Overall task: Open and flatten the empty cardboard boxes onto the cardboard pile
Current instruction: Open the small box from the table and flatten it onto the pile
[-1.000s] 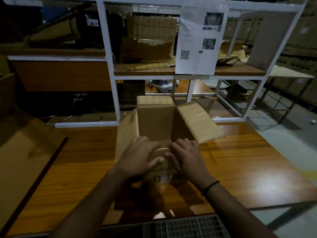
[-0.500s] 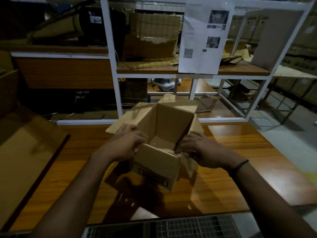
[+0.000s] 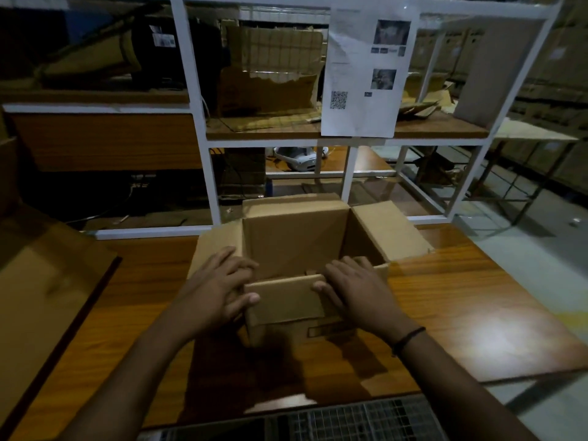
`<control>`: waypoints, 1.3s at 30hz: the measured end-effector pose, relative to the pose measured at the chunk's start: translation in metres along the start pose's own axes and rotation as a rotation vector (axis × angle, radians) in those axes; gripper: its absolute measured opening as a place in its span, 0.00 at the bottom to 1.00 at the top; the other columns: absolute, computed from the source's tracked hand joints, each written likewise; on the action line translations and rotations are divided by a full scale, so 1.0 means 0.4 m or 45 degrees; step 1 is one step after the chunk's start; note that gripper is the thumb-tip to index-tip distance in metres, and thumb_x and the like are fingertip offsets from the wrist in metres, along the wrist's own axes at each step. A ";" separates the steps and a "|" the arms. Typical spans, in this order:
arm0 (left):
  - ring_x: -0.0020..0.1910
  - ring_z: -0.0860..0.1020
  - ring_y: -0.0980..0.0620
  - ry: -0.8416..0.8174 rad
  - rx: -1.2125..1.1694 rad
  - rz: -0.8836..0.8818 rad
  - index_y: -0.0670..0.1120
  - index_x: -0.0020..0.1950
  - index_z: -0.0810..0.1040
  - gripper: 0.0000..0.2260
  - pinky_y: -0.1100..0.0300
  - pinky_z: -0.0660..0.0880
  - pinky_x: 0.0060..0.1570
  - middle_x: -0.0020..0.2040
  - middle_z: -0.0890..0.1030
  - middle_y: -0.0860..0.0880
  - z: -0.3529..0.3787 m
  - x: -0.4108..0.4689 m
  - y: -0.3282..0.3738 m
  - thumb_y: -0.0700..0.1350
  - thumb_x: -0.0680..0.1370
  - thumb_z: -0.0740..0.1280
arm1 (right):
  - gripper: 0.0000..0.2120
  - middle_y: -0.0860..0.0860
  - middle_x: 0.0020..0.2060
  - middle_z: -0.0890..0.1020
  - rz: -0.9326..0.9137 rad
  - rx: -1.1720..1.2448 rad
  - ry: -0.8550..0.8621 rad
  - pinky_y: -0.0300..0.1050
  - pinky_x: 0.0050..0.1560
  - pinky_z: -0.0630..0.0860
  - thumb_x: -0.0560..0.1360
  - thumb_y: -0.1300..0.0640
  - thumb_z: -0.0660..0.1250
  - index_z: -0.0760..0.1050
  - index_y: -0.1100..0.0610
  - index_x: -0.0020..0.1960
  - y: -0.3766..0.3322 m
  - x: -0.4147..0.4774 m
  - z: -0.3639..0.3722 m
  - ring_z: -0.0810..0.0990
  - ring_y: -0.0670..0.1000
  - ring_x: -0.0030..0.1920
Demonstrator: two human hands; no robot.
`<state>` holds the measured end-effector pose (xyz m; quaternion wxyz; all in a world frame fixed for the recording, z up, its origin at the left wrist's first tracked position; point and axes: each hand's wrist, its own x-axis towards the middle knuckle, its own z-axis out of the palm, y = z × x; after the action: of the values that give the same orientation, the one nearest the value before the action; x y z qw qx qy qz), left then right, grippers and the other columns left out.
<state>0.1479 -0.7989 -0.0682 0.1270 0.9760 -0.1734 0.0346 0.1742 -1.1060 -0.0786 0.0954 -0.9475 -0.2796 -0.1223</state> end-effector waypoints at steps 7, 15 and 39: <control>0.81 0.52 0.54 0.087 -0.100 -0.080 0.57 0.66 0.75 0.14 0.44 0.62 0.74 0.79 0.60 0.63 -0.007 -0.005 -0.037 0.58 0.82 0.63 | 0.19 0.44 0.49 0.78 0.109 0.034 -0.032 0.51 0.63 0.71 0.84 0.38 0.49 0.74 0.47 0.55 0.042 0.006 -0.023 0.72 0.44 0.49; 0.60 0.75 0.62 0.175 -0.378 -0.118 0.56 0.61 0.74 0.10 0.53 0.67 0.53 0.80 0.51 0.67 0.037 -0.006 -0.035 0.57 0.83 0.63 | 0.18 0.53 0.80 0.60 0.446 0.262 -0.001 0.57 0.75 0.69 0.81 0.43 0.65 0.74 0.50 0.66 0.010 0.027 -0.011 0.57 0.55 0.80; 0.56 0.76 0.65 0.847 -0.880 -0.421 0.58 0.54 0.77 0.08 0.56 0.78 0.50 0.57 0.78 0.61 0.122 -0.086 0.006 0.43 0.82 0.67 | 0.22 0.53 0.69 0.74 0.609 1.490 0.871 0.53 0.58 0.81 0.81 0.46 0.64 0.68 0.50 0.73 0.011 -0.006 -0.073 0.84 0.53 0.58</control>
<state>0.1159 -0.8025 -0.1187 0.4947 0.8275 0.0320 0.2636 0.1695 -1.1180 -0.0522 0.6942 -0.6849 -0.0384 -0.2180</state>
